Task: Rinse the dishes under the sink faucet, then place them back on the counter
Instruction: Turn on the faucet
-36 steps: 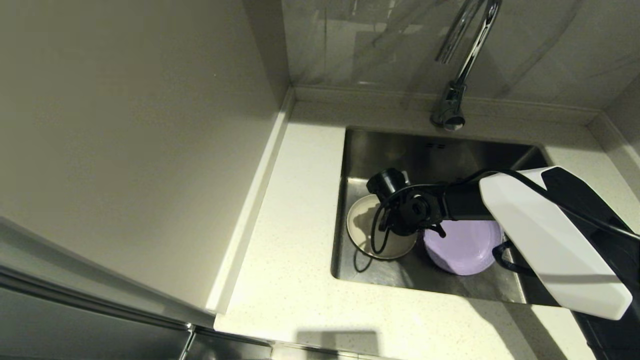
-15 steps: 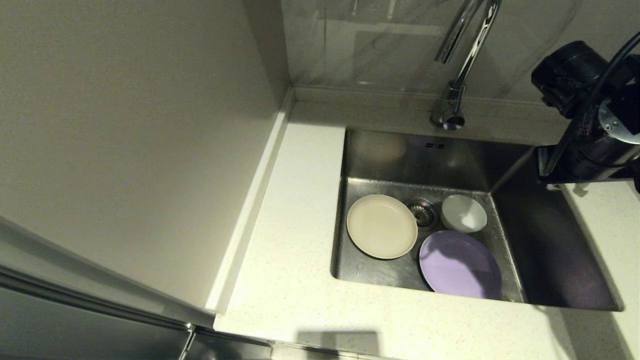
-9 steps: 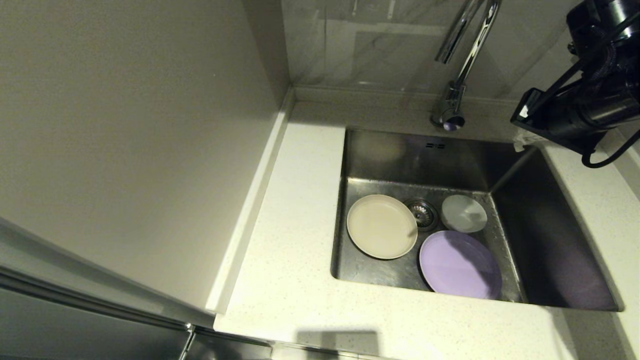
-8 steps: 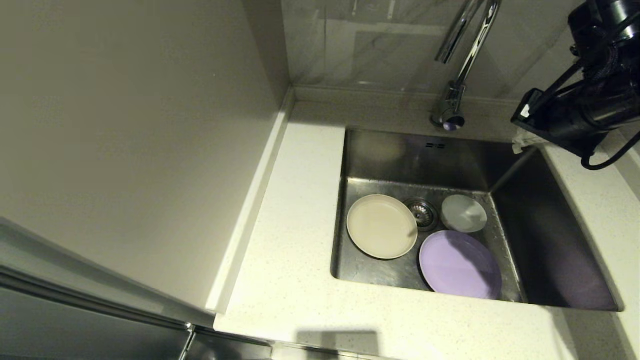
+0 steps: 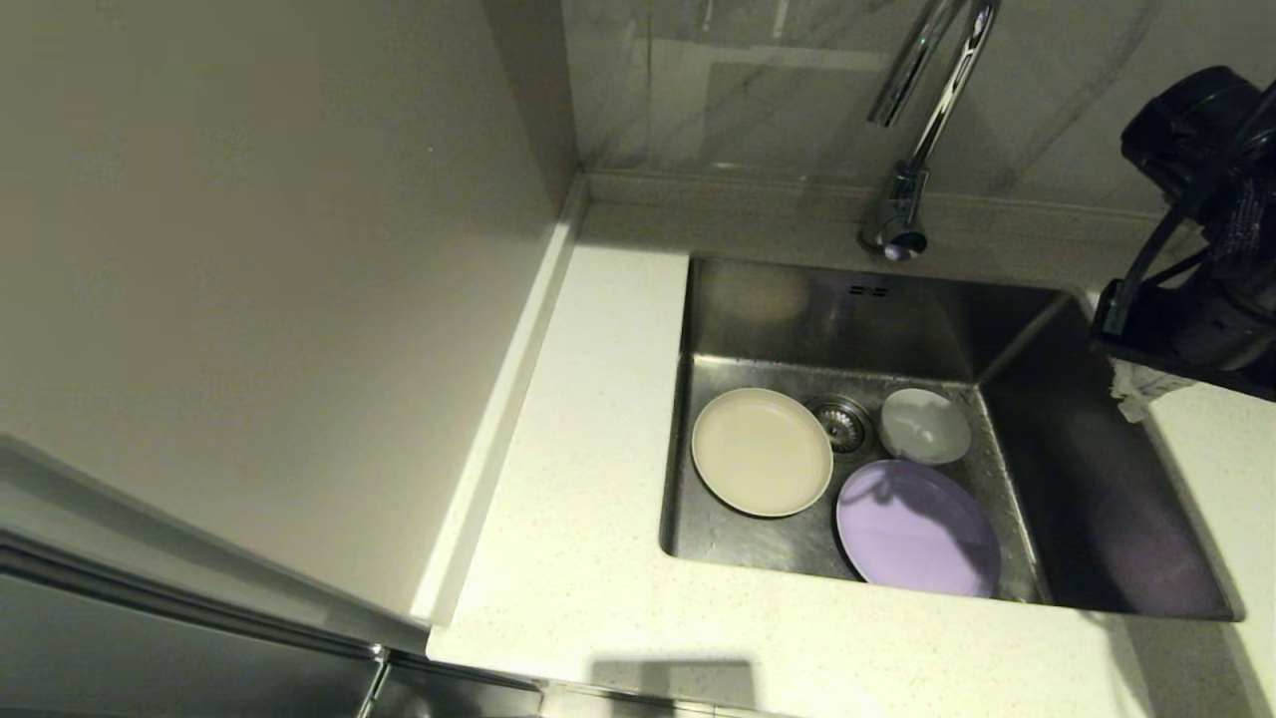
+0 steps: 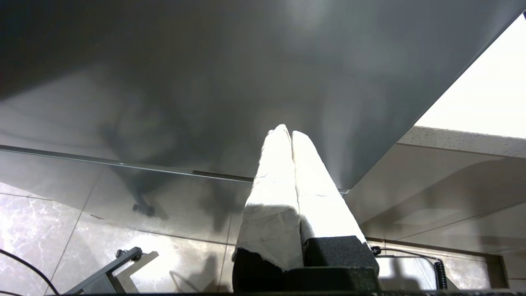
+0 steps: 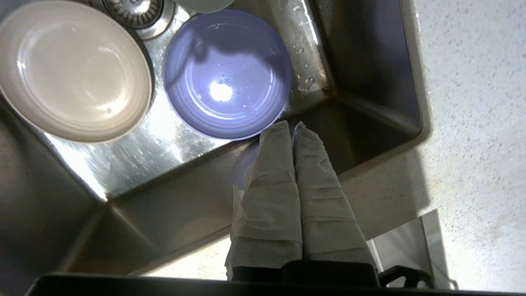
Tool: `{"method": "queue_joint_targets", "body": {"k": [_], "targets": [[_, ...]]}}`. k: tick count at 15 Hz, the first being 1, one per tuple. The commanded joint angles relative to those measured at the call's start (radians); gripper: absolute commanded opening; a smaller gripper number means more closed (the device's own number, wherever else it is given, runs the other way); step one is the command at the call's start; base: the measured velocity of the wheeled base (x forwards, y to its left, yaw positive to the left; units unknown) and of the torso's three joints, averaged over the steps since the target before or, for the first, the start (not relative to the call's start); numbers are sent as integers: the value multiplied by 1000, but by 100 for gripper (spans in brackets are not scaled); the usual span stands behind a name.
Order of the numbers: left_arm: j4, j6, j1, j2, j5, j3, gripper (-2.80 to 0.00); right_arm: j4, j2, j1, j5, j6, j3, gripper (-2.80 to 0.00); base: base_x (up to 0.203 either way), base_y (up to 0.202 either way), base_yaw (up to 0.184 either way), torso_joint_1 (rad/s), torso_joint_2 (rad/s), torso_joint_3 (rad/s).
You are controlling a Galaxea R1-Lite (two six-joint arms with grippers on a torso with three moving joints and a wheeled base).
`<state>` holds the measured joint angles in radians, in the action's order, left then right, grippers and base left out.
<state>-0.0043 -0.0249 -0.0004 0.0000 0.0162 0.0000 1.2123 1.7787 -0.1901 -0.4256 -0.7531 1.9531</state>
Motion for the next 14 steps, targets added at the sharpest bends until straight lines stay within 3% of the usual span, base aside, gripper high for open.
{"method": "queue_joint_targets", "body": {"k": [1,3,8,10,14], "targets": [[0,0,0,-3,1,0,-280,5,-14,16,3,-8,11,-280,0,0,0,0,0,0],[0,0,0,-4,1,0,-280,-102,1,20,11,-46,10,-280,0,0,0,0,0,0],[0,-1,0,-4,1,0,-280,-858,100,45,98,-194,-6,-280,0,0,0,0,0,0],[0,-1,0,-5,1,0,-280,-999,159,49,96,-231,8,-280,0,0,0,0,0,0],[0,-1,-1,-4,1,0,-280,-1206,196,52,105,-178,20,-280,0,0,0,0,0,0]]}}
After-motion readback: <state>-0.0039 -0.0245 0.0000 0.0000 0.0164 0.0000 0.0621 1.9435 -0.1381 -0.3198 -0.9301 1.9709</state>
